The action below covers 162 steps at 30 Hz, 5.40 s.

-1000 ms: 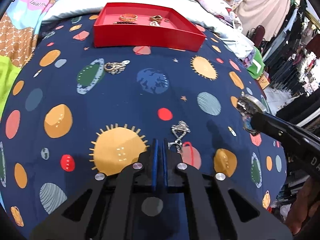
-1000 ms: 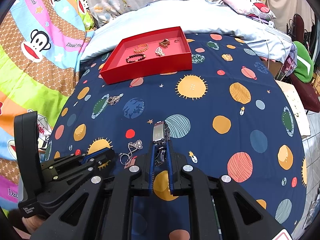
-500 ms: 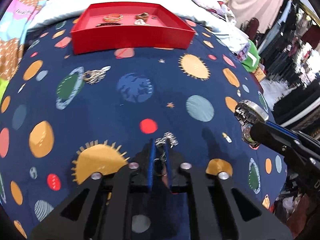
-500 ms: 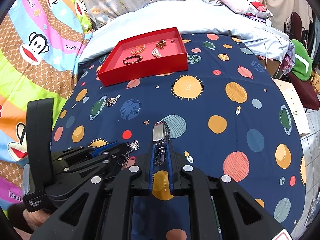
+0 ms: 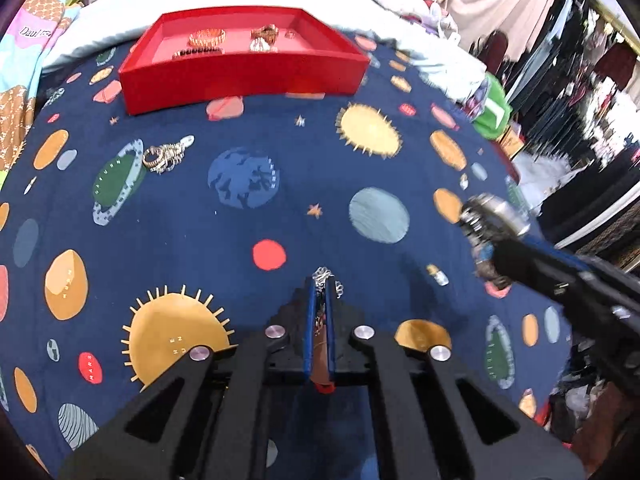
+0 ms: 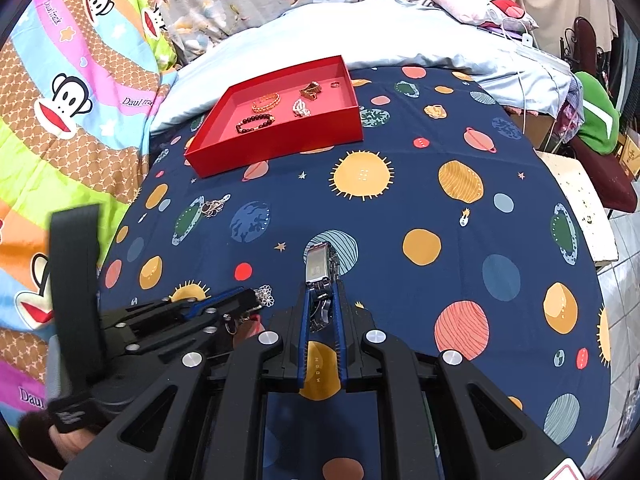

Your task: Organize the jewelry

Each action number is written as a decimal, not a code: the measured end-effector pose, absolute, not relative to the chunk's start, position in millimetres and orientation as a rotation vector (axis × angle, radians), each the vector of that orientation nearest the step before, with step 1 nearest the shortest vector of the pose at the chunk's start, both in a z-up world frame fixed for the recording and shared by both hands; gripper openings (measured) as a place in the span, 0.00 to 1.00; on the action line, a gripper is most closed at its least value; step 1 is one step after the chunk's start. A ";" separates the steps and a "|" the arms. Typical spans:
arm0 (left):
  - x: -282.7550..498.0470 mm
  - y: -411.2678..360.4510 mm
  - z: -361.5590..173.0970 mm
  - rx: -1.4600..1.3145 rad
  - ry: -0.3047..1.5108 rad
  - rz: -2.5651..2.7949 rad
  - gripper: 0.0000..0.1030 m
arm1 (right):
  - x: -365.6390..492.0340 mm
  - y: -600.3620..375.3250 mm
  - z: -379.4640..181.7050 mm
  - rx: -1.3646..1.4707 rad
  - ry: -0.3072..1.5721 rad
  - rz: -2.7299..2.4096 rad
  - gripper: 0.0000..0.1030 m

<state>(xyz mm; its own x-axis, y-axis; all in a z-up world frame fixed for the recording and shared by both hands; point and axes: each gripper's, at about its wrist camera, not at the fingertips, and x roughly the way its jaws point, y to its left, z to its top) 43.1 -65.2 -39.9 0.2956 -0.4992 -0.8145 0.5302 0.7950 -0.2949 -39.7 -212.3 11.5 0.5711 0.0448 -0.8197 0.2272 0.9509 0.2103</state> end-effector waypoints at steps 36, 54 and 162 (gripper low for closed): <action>72.5 37.3 -48.8 -0.128 1.081 -0.478 0.03 | -33.9 -194.3 12.2 0.278 0.969 -0.073 0.10; 53.7 26.5 -53.9 -0.110 1.094 -0.485 0.04 | -31.6 -184.8 15.1 0.259 0.970 -0.054 0.10; 66.6 -18.7 76.0 -0.090 0.792 -0.647 0.00 | -9.8 -196.2 48.7 0.269 0.883 -0.023 0.10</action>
